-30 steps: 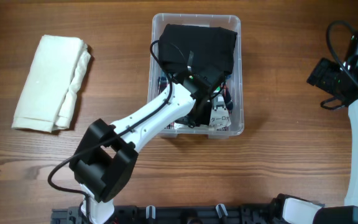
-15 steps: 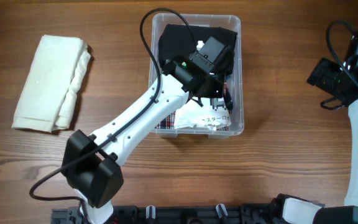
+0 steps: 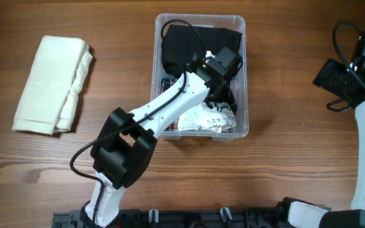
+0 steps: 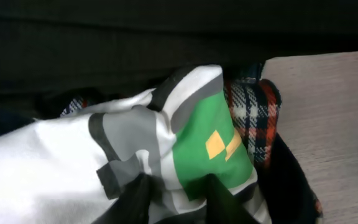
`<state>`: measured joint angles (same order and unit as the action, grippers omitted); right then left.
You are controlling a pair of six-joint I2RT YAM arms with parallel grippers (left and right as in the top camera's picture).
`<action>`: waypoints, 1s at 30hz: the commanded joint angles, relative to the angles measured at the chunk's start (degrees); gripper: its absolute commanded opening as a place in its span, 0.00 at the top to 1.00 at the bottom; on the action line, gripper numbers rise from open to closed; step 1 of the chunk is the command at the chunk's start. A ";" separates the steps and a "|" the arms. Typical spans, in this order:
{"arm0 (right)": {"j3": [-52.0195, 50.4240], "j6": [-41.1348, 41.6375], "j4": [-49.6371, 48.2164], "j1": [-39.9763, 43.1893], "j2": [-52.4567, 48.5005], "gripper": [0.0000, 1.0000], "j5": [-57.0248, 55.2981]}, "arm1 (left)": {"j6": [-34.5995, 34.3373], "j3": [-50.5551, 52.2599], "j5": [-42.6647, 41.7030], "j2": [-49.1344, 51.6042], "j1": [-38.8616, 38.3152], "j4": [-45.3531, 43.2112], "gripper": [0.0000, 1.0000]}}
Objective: Pack container
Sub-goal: 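Lower the white T-shirt onto the plaid shirt's front half and release, then move the left gripper back toward the cream towel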
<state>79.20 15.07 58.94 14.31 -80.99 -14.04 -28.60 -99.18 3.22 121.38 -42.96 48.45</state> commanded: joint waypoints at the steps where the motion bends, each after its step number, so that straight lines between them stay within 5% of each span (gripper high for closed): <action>1: 0.94 -0.07 -0.22 0.02 0.52 0.00 -0.96 | -0.17 -1.07 0.74 -1.64 0.07 0.61 0.76; 5: 0.94 -0.04 -0.22 0.02 0.52 0.00 -0.96 | -0.13 -1.40 1.44 -9.35 0.72 1.09 0.74; 13: 0.94 -0.02 -0.22 0.02 0.52 0.00 -0.96 | -0.13 -1.40 17.68 -27.28 8.63 11.65 0.66; 15: 0.94 -0.07 -0.24 0.02 0.52 0.00 -0.96 | -0.11 -1.40 20.87 -29.92 12.57 15.43 0.58; 18: 0.94 -0.04 -0.24 0.02 0.52 0.00 -0.96 | 6.08 -1.40 21.99 -31.34 20.44 22.10 0.23; 30: 0.94 -0.07 -0.44 0.02 0.52 0.00 -0.96 | 8.94 -1.22 21.94 -25.53 42.10 22.64 0.01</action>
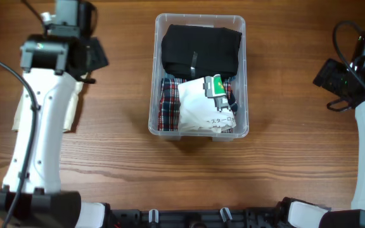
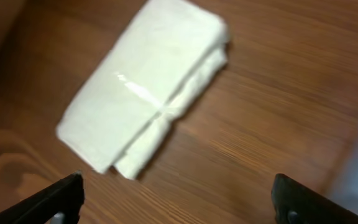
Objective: Pack container
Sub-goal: 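Move the left gripper back toward the cream towel, then position the left gripper over the folded cream towel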
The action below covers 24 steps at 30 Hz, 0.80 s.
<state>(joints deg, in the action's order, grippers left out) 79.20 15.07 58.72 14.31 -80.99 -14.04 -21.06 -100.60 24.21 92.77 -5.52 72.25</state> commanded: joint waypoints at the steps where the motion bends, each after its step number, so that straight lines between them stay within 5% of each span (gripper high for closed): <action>1: 0.94 -0.04 -0.22 0.02 0.52 0.00 -0.98 | 1.42 0.20 0.98 4.11 6.03 -1.66 0.00; 8: 0.94 -0.07 -0.22 0.02 0.52 0.00 -0.96 | 4.96 0.20 0.94 13.22 9.68 -5.14 0.00; 17: 0.94 -0.07 -0.22 0.02 0.52 0.00 -0.96 | 17.42 0.20 -1.42 25.49 9.55 -11.87 0.00; 24: 0.94 -0.04 -0.22 0.02 0.52 0.00 -0.96 | 17.86 0.24 -1.86 30.82 9.70 -14.67 0.00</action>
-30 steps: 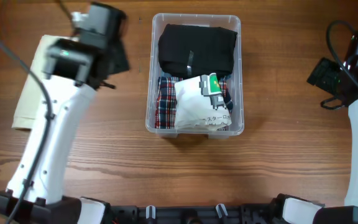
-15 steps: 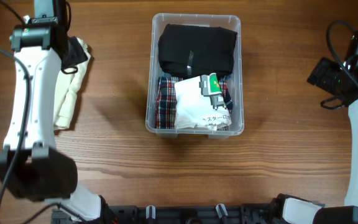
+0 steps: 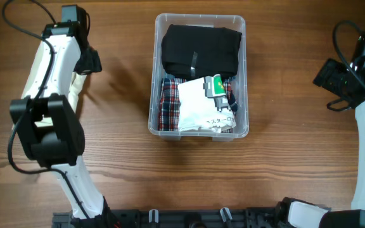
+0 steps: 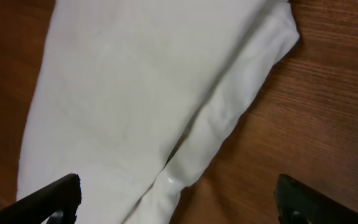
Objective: Pack container
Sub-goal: 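Position the left gripper over the folded cream towel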
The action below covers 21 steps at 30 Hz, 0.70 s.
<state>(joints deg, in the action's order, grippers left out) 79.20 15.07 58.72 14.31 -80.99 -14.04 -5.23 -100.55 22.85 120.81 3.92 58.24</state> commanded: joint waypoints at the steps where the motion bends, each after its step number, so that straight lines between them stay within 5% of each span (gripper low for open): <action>1: 0.94 -0.04 -0.22 0.02 0.52 0.00 -0.96 | 2.05 0.20 -0.50 3.78 0.42 -0.70 0.00; 12: 0.94 -0.07 -0.24 0.02 0.52 0.00 -0.96 | 6.23 1.38 -3.89 10.71 2.99 -1.16 0.04; 15: 0.94 -0.04 -0.22 0.02 0.52 0.00 -0.96 | 6.34 1.38 -4.20 10.78 3.08 -1.22 0.14; 21: 0.94 -0.07 -0.26 0.02 0.52 0.00 -0.96 | 6.34 1.38 -4.17 10.78 3.06 -1.29 0.55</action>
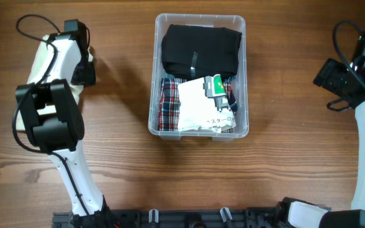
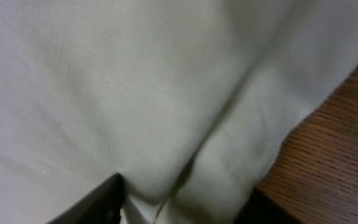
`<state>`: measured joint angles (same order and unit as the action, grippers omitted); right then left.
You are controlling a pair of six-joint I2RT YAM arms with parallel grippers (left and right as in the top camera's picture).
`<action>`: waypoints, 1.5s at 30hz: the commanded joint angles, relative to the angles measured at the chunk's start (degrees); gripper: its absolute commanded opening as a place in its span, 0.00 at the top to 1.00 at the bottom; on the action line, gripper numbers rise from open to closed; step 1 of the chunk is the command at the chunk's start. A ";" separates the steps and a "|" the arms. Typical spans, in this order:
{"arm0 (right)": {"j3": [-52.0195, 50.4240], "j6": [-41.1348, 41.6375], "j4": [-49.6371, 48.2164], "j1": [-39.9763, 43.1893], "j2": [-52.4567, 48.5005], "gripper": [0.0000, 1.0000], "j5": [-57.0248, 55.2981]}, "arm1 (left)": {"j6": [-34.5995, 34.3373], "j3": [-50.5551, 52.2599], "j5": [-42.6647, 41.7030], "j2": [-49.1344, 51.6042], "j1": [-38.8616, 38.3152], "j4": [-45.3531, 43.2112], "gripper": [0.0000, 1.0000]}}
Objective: Pack container
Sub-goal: 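Position the left gripper over the folded cream towel, then grasp the cream towel's edge and lift it toward the box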
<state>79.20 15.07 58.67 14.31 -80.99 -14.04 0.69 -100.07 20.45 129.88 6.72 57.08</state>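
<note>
A folded white towel [image 2: 135,93] fills the left wrist view; from overhead my left arm hides nearly all of it at the table's far left. My left gripper [image 2: 182,202] [image 1: 84,66] is down on the towel's right edge, its fingers [image 2: 104,199] pressed in with a thick fold bunched between them. The clear plastic container [image 1: 154,82] stands in the middle, holding a black garment [image 1: 201,47], a plaid cloth [image 1: 168,104] and a white printed shirt [image 1: 201,114]. My right gripper [image 1: 334,79] hovers at the far right, its jaws not discernible.
Bare wooden table [image 1: 119,158] lies between the towel and the container. The right arm runs along the right edge. A black rail [image 1: 189,218] lines the front edge.
My left gripper was open just above the towel's right edge. Now it is lower, sunk into the towel, with its fingers closer together and a fold squeezed between them.
My left gripper was inside the container, on the white printed shirt. Then it was out, open over the table near the towel, the shirt left in the container. It then hung open over the towel's edge and now grips it. The right arm stayed still.
</note>
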 commanded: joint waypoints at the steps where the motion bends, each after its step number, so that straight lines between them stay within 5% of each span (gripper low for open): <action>1: 0.94 -0.04 -0.15 0.02 0.52 0.00 -0.96 | 0.42 0.90 -1.77 1.70 0.26 -0.13 0.59; 3: 0.94 -0.07 -0.39 0.02 0.52 0.00 -0.96 | 0.42 0.90 -1.77 1.70 0.26 -0.17 0.63; 9: 0.94 0.00 -0.42 0.02 0.52 0.00 -0.96 | 0.39 0.68 -1.73 1.44 0.26 -0.28 0.96; 21: 0.94 -0.04 -0.98 0.02 0.52 0.00 -0.96 | 0.11 -2.43 -1.75 -8.70 -1.95 0.07 0.96; 26: 0.94 -0.02 -1.01 0.02 0.52 0.00 -0.96 | -6.40 -2.43 -0.90 -16.48 -2.49 -0.87 0.96; 33: 0.94 -0.04 -1.01 0.02 0.52 0.00 -0.96 | -7.17 -2.43 -1.66 -24.02 -2.49 -0.94 0.96; 41: 0.94 -0.04 -0.98 0.02 0.52 0.00 -0.96 | -7.50 -2.43 -26.56 -36.39 -2.49 -3.15 0.96; 45: 0.94 -0.04 -1.01 0.02 0.52 0.00 -0.94 | -14.40 -2.43 -38.91 -42.75 -2.49 -5.73 0.96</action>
<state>79.20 15.07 57.82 14.31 -80.99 -14.04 -7.42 -100.68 -2.59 94.89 4.29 54.13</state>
